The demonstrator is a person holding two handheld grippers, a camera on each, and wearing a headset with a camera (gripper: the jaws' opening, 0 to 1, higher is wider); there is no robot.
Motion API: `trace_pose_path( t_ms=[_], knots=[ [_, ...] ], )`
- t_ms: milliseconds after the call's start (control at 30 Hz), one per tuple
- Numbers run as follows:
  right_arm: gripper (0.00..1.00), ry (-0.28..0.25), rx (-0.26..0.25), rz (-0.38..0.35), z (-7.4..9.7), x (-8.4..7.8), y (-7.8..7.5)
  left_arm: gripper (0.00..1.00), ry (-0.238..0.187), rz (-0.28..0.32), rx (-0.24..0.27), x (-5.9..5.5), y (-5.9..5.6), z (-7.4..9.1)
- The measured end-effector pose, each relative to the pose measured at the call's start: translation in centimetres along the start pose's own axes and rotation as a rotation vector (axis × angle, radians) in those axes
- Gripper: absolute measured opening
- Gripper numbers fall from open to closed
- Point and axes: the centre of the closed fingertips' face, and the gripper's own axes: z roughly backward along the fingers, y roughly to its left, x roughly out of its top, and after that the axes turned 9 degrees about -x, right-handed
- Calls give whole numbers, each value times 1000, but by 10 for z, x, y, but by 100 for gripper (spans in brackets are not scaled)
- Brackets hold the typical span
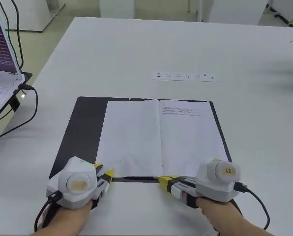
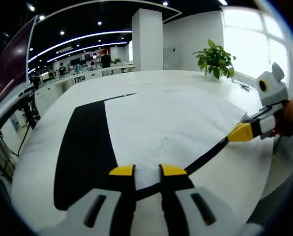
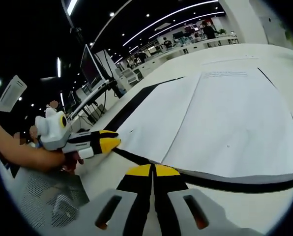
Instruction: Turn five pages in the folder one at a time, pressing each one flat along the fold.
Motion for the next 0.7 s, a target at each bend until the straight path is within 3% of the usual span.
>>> trace_pose_path(
  t_ms=[200, 333, 600, 700],
  knots=[
    [0, -40, 37, -33, 14, 11, 13, 18, 4, -3, -1, 0, -1, 0],
    [0, -101, 53, -72, 25, 29, 18, 18, 10, -7, -2, 0, -1, 0],
    [0, -184, 40, -101, 52, 52, 18, 18, 36, 13, -5, 1, -2, 0],
    [0, -197, 23, -97, 58, 56, 14, 25, 52, 13, -26, 1, -7, -1]
  ],
)
